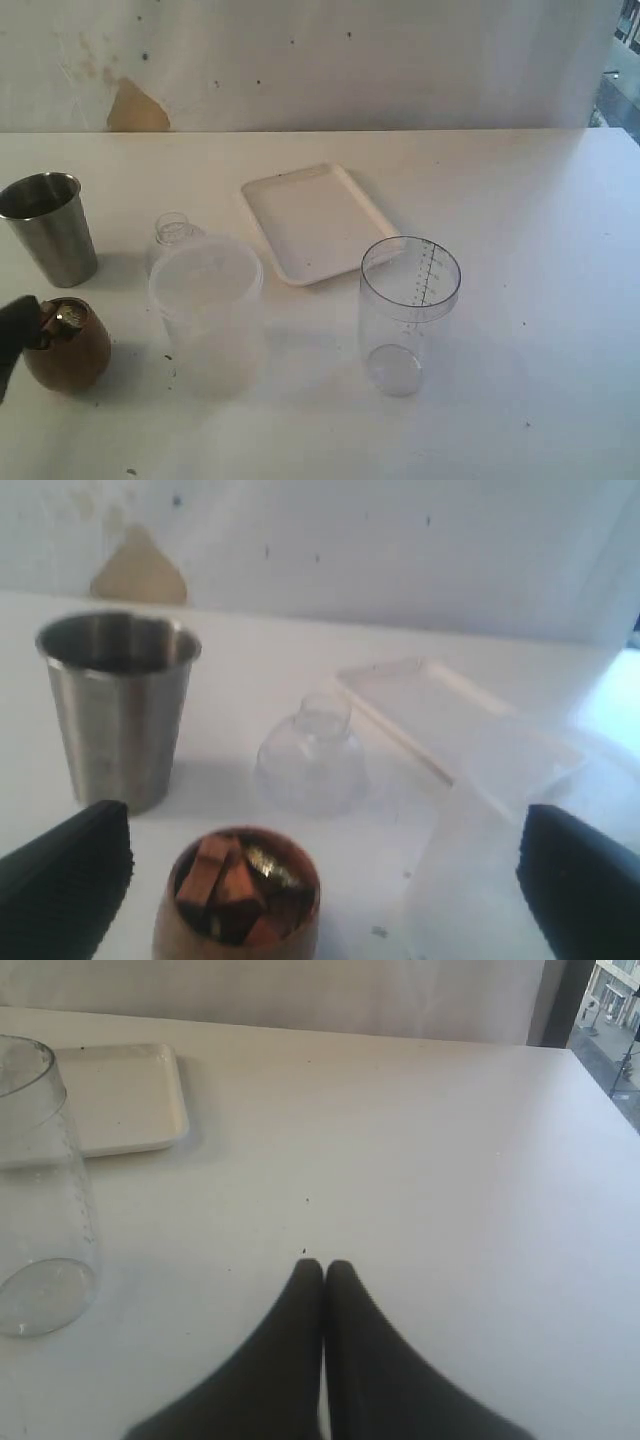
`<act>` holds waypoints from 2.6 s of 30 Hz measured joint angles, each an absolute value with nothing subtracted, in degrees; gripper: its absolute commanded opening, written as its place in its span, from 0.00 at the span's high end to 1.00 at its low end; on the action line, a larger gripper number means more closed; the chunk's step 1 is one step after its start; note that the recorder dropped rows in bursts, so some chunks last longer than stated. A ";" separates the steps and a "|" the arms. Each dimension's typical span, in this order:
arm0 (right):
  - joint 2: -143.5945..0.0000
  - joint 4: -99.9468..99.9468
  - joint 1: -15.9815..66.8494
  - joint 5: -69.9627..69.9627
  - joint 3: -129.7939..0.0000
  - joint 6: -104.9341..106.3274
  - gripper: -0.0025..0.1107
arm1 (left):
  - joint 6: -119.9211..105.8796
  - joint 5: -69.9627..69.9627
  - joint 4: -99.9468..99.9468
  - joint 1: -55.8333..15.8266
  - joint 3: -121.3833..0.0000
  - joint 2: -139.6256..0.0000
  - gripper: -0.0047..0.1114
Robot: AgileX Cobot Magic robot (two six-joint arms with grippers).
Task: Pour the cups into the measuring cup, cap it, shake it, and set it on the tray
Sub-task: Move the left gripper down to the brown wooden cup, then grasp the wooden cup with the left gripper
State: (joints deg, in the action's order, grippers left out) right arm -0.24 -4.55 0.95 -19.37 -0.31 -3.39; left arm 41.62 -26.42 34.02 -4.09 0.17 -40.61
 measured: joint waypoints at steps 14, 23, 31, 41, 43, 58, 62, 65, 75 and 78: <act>-0.24 -4.55 0.95 -19.37 -0.31 -3.39 0.98 | 20.98 -38.03 21.96 -4.09 0.07 -69.60 0.08; -0.24 -4.55 0.95 -19.37 -0.31 -3.39 0.98 | 16.71 -45.95 19.27 -4.09 -0.16 -80.21 0.08; -0.24 -4.55 0.95 -19.37 -0.31 -3.39 0.98 | 15.41 -47.78 19.30 -4.09 -4.14 -89.93 0.08; -0.24 -4.55 0.95 -19.37 -0.31 -3.39 0.98 | 13.57 -51.92 20.58 -4.09 -7.83 -97.96 0.08; -0.24 -4.55 0.95 -19.37 -0.31 -3.39 0.98 | 13.46 -52.03 20.58 -4.09 -8.71 -99.76 0.08; -0.24 -4.55 0.95 -19.37 -0.31 -3.39 0.98 | 10.50 -55.29 20.81 -4.09 -12.13 -104.54 0.22; -0.24 -4.55 0.95 -19.37 -0.31 -3.39 0.98 | 9.55 -54.85 20.81 -4.09 -12.13 -104.54 0.38; -0.24 -4.55 0.95 -19.37 -0.31 -3.39 0.98 | 9.42 -54.54 20.91 -4.09 -12.13 -104.54 0.31; -0.24 -4.55 0.95 -19.37 -0.31 -3.39 0.98 | 9.20 -54.54 21.13 -4.09 -12.13 -104.54 0.24; -0.24 -4.55 0.95 -19.37 -0.31 -3.39 0.98 | 9.20 -54.64 21.13 -4.09 -12.17 -104.54 0.24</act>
State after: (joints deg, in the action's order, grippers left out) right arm -0.24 -4.55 0.95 -19.37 -0.31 -3.39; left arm 9.20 -54.64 21.13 -4.09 -12.17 -104.54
